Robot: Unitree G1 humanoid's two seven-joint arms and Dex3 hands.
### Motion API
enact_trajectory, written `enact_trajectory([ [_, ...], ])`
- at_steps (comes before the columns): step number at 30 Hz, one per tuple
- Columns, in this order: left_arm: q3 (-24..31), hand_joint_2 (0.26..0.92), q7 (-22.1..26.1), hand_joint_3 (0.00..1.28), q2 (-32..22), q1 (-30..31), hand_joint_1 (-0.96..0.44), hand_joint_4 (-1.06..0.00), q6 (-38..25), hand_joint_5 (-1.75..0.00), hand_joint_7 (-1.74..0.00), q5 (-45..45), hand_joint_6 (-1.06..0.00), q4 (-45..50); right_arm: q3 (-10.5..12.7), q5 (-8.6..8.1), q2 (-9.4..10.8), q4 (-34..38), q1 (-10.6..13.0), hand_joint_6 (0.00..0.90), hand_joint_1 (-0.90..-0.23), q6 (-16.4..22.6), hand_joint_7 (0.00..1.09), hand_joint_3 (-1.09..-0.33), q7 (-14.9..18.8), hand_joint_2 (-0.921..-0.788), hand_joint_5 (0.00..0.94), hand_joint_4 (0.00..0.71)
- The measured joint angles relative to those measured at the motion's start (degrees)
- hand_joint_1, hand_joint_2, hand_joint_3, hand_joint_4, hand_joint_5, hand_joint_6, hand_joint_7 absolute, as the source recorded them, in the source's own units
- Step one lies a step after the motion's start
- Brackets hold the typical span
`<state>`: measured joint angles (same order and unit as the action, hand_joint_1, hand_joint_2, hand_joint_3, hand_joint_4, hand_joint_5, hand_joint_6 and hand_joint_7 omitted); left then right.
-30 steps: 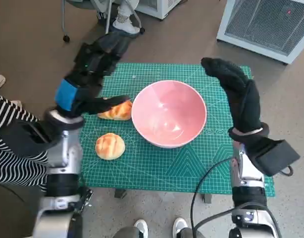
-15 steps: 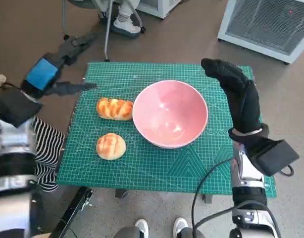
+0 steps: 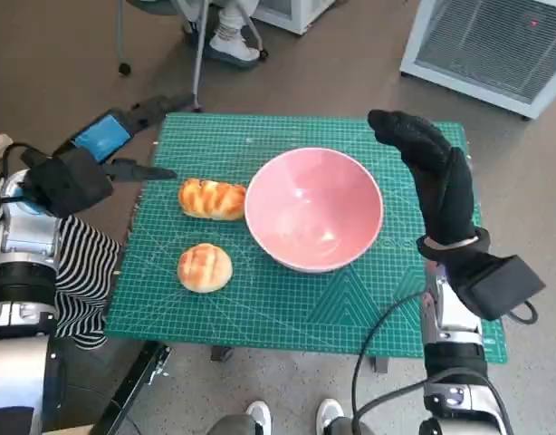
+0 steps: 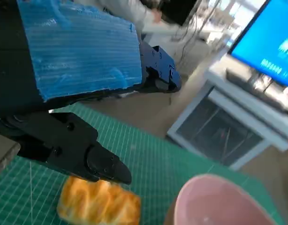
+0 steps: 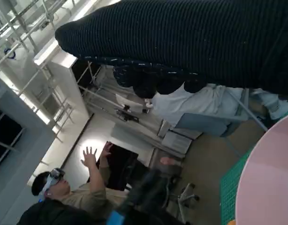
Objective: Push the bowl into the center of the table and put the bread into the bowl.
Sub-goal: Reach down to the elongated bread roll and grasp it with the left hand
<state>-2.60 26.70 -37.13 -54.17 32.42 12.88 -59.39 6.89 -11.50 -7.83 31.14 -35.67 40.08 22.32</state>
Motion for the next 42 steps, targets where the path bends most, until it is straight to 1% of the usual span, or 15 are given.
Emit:
enact_trajectory([
  [2,-1.6,0.81,-1.0,0.0,0.2,-1.0,-0.2,-0.22,-0.6,0.0,-0.07,1.7,-0.34,-1.0,0.1,-0.05,-0.1,0.2,0.0,-0.001,-0.799,0.0,0.61,-0.736,0.0,-0.921,0.0,0.208],
  [7,-6.1,0.813,-2.8,0.0,1.8,-3.9,-0.15,-0.22,-4.5,0.0,-0.05,6.7,-0.35,-4.5,0.2,-0.08,-0.2,0.5,0.0,-0.001,-0.798,0.0,0.61,-0.736,0.0,-0.921,0.0,0.207],
  [15,-9.4,0.82,-3.8,0.0,4.9,-4.6,-0.1,-0.21,-7.8,0.0,-0.03,9.5,-0.35,-9.5,0.2,-0.09,-0.2,0.5,0.0,0.001,-0.793,0.0,0.61,-0.731,0.0,-0.921,0.001,0.21],
  [22,-11.2,0.824,-4.2,0.01,6.8,-4.8,-0.1,-0.21,-10.4,0.0,-0.02,10.4,-0.35,-11.5,0.4,-0.11,-0.4,0.4,0.0,0.005,-0.787,0.0,0.61,-0.728,0.0,-0.921,0.0,0.207],
  [37,-17.4,0.826,-9.3,0.0,10.3,-5.3,-0.12,-0.2,-17.2,0.0,-0.01,16.7,-0.36,-14.2,0.6,-0.16,-0.4,-0.1,0.4,0.005,-0.781,0.0,0.62,-0.729,0.0,-0.921,0.0,0.199],
  [40,-18.8,0.825,-10.4,0.0,10.8,-5.5,-0.12,-0.22,-18.3,-0.01,-0.02,18.2,-0.38,-14.4,0.6,-0.14,-0.4,-0.3,0.6,0.005,-0.78,0.0,0.62,-0.73,0.0,-0.921,0.0,0.197],
  [42,-19.6,0.827,-11.1,0.0,11.0,-5.5,-0.11,-0.26,-18.9,-0.02,-0.03,18.9,-0.42,-14.6,0.6,-0.15,-0.4,-0.4,0.7,0.004,-0.78,0.0,0.62,-0.73,0.0,-0.921,0.0,0.196],
])
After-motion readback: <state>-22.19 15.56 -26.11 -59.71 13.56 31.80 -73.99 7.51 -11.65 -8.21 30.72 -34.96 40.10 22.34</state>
